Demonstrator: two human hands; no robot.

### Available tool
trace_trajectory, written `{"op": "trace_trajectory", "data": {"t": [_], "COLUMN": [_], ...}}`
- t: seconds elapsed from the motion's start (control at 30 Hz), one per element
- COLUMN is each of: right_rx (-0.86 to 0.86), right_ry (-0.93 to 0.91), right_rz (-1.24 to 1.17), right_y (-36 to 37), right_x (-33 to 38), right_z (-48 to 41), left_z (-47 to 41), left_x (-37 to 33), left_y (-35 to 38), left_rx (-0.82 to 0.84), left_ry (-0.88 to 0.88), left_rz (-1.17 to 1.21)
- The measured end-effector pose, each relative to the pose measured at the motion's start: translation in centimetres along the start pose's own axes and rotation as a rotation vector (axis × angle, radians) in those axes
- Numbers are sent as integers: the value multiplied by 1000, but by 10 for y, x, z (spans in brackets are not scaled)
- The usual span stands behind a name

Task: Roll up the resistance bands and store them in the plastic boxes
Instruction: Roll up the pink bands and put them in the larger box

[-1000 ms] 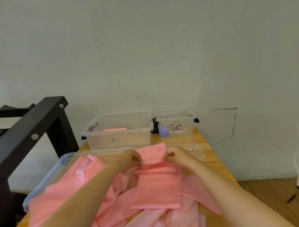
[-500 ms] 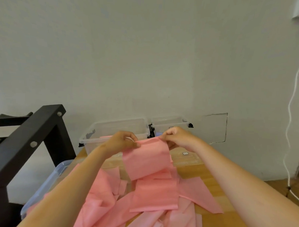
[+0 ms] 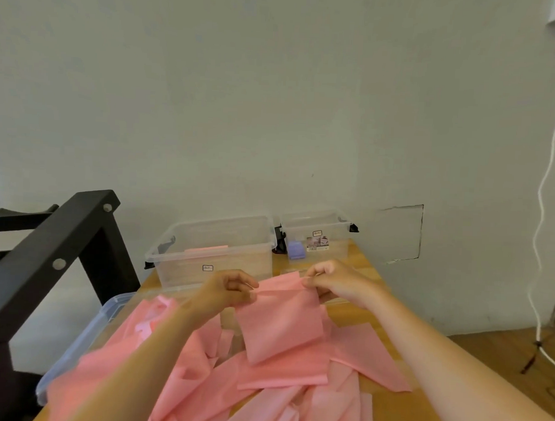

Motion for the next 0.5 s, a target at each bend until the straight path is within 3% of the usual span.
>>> {"op": "trace_trajectory", "data": {"t": [0.23, 0.5], "right_rx": [-37, -44], "right_ry": [7, 30], "right_rz": [-124, -335], "right_y": [12, 29], "right_x": [-18, -43], "right_z": [-4, -4], "left_z": [9, 11], "left_x": [35, 62], "left_y": [17, 44], "left_rx": [66, 65], "left_ry": [-174, -131], "left_rz": [-21, -45]}}
Point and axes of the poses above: each hand's wrist, its own z-axis away from the middle knuckle, its own y-axis out of the palm, x = y × z, the point moved 6 cm from there along -z, towards the middle knuckle, and after that the axes turned 6 degrees about -x, right-handed, at the moved point
